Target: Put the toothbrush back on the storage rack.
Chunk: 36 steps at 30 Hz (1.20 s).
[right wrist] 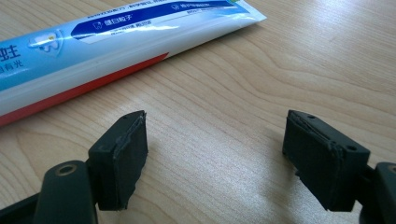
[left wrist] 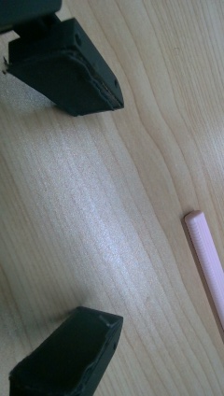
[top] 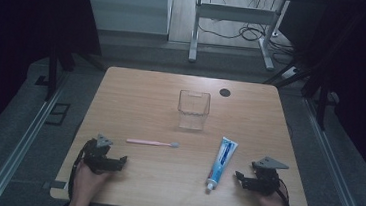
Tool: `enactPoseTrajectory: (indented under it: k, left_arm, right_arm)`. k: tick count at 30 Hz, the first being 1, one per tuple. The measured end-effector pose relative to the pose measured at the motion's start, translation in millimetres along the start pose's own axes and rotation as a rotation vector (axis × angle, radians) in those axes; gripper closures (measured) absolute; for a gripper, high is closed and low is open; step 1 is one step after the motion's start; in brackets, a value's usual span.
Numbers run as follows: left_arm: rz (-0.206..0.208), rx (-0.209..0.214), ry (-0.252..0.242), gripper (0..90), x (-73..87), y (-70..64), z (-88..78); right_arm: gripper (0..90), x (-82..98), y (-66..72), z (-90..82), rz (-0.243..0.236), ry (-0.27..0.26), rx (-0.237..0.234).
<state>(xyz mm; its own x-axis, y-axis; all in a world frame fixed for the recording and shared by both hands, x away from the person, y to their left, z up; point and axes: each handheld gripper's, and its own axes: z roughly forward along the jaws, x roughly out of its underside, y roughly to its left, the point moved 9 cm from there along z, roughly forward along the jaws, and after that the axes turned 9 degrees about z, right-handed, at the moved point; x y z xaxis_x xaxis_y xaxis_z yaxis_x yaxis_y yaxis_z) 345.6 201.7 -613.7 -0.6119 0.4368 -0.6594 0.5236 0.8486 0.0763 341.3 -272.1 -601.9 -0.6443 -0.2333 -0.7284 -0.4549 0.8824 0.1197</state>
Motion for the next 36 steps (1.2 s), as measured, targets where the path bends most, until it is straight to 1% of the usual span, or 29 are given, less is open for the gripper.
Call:
enactPoseTrajectory:
  k: [16,19,23,24,26,31,32,34,36]
  left_arm:
    - [-0.015,-0.011,0.003,0.0,-2.8,-0.1,2.9]
    - [-0.019,-0.015,-0.004,1.8,-2.9,0.6,1.9]
    - [-0.007,-0.012,-0.023,11.5,-4.4,-0.1,-0.8]
    - [-0.001,-0.009,-0.022,15.3,-4.9,-0.7,-1.4]
    - [0.004,-0.004,-0.023,18.8,-5.7,-1.7,-2.1]
    - [0.017,0.005,-0.021,34.9,-8.3,-4.2,-4.2]
    - [0.015,0.006,-0.020,37.5,-9.0,-4.8,-4.5]
    - [0.022,0.006,-0.019,42.9,-10.2,-5.3,-5.5]
    - [0.030,0.014,-0.023,48.9,-11.9,-6.3,-6.6]
  right_arm:
    - [22.2,0.1,0.2,0.0,-0.001,0.001,-0.001]
    - [22.2,0.0,0.2,0.0,-0.001,0.000,-0.001]
    - [22.2,0.0,0.2,0.0,-0.001,0.000,-0.001]
    - [22.2,0.0,0.2,0.0,-0.001,0.001,-0.002]
    - [22.2,0.1,0.2,0.0,-0.001,0.001,-0.002]
    - [22.2,0.1,0.2,0.0,-0.001,0.001,-0.002]
    - [22.2,0.1,0.2,0.0,-0.001,0.001,-0.002]
    - [22.2,0.1,0.2,0.0,-0.001,0.001,-0.002]
    - [22.2,0.1,0.2,0.0,-0.001,0.001,-0.002]
